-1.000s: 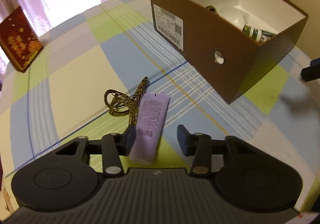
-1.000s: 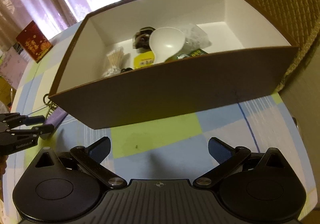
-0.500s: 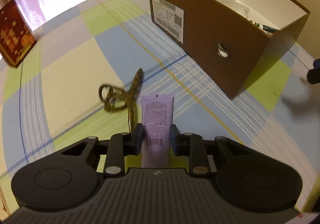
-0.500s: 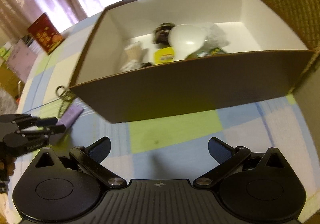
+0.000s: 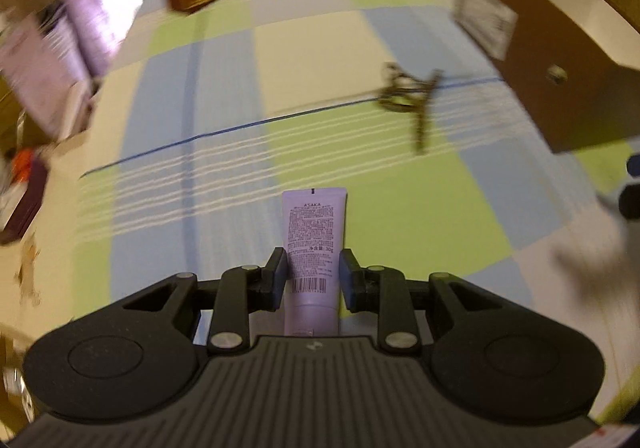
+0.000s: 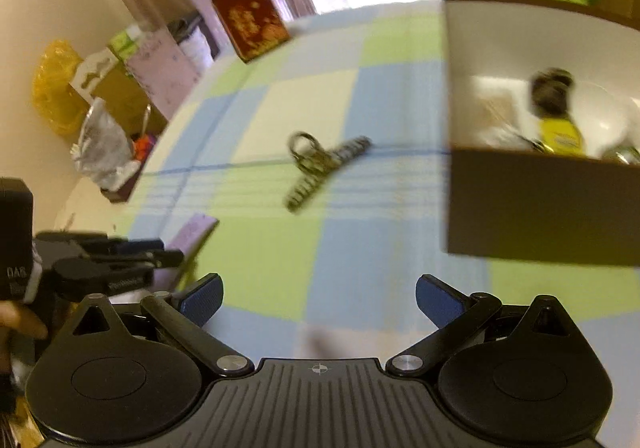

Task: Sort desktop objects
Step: 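Grasp the leopard-print claw clip with the right gripper while the left gripper holds the tube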

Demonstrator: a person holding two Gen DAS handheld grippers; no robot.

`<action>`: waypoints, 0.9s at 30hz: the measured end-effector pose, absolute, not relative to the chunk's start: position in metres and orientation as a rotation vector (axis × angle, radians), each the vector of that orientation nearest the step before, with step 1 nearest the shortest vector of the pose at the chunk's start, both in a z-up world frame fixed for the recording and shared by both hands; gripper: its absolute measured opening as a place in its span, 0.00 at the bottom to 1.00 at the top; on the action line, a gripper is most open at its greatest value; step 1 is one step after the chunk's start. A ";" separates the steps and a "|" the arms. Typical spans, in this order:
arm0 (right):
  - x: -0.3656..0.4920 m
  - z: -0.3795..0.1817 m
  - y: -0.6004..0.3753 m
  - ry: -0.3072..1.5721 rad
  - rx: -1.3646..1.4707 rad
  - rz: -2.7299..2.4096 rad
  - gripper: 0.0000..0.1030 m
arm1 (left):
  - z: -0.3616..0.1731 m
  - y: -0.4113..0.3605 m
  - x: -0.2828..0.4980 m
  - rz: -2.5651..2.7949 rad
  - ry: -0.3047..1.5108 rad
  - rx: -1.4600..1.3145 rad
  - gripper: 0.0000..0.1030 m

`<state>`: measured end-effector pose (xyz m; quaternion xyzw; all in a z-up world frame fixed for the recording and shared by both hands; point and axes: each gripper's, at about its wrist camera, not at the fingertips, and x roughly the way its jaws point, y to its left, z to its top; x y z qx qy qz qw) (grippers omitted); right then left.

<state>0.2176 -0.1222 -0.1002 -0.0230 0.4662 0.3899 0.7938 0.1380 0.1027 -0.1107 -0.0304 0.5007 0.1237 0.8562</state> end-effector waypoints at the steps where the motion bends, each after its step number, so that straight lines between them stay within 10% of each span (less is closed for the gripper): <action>1: 0.217 -0.102 -0.113 0.987 -0.041 0.830 0.93 | -0.111 0.108 0.136 0.284 1.049 -0.075 0.22; 18: 0.261 -0.157 -0.017 0.940 -0.117 0.686 0.15 | -0.117 0.155 0.160 0.320 1.017 -0.182 0.25; 27: 0.251 -0.152 -0.044 0.974 -0.183 0.782 0.03 | -0.117 0.153 0.158 0.298 1.018 -0.178 0.26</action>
